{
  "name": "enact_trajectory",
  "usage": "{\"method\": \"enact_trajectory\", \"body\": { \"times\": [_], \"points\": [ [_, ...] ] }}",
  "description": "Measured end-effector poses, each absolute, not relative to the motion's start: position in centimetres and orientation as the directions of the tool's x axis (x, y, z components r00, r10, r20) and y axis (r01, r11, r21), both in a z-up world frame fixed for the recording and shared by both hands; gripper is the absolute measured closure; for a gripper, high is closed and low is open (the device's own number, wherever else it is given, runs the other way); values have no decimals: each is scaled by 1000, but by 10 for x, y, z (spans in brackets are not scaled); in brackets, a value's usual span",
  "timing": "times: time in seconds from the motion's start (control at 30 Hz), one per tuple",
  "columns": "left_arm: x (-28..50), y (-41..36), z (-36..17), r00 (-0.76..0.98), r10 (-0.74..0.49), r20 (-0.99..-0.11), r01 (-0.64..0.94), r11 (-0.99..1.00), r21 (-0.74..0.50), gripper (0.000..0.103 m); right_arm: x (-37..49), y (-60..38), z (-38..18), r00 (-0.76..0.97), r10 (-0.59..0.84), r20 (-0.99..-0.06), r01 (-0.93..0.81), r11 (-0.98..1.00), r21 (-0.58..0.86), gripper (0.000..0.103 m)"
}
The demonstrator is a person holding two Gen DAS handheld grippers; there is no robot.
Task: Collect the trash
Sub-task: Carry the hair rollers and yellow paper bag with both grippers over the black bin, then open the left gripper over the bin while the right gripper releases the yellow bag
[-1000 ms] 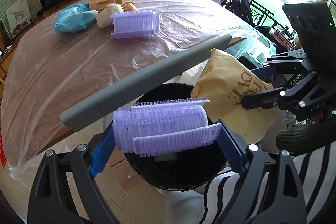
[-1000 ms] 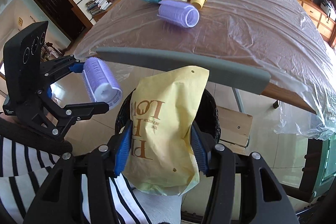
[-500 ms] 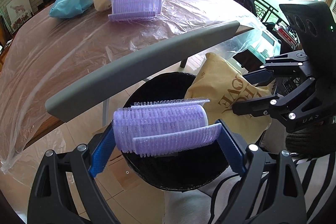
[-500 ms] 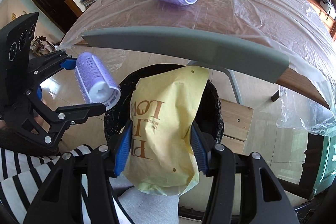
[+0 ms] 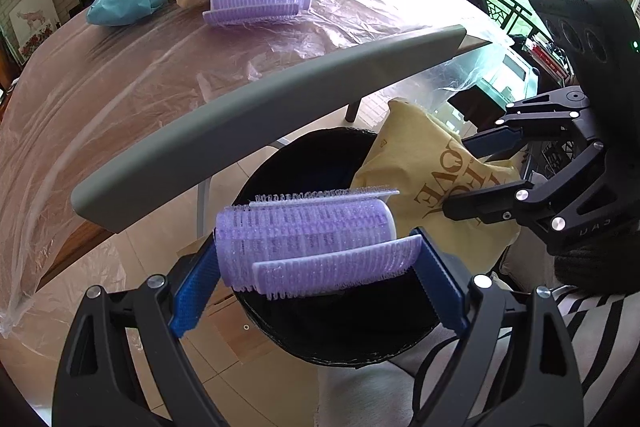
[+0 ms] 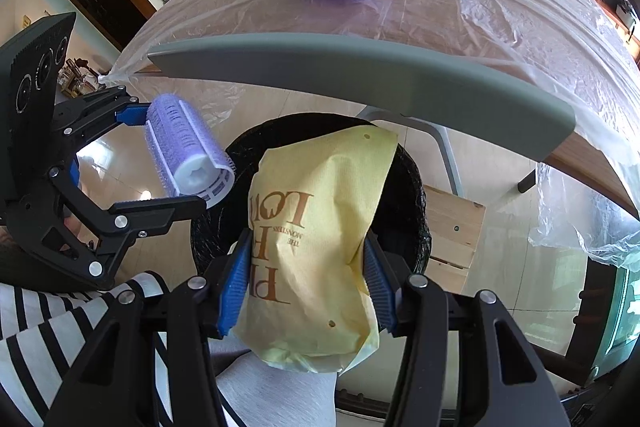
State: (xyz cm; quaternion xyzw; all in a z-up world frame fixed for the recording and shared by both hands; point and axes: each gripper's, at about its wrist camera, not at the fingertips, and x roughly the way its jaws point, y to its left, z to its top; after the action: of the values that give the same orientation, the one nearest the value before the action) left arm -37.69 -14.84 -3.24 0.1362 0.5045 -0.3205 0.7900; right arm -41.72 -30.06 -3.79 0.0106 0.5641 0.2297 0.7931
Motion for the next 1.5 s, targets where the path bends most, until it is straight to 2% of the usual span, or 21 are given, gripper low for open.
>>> {"method": "enact_trajectory", "body": {
  "times": [0.47,1.5],
  "points": [
    [-372,-156,-56,260,-335,-906,665,742,-83,12,-410,-290,-62,238,294,-926,-363,911,196,52],
    [-372,-173,-78,232,-303,-924,711,702,-52,12,-402,-288,-88,218,243,-945,-319,933,166,52]
  ]
}}
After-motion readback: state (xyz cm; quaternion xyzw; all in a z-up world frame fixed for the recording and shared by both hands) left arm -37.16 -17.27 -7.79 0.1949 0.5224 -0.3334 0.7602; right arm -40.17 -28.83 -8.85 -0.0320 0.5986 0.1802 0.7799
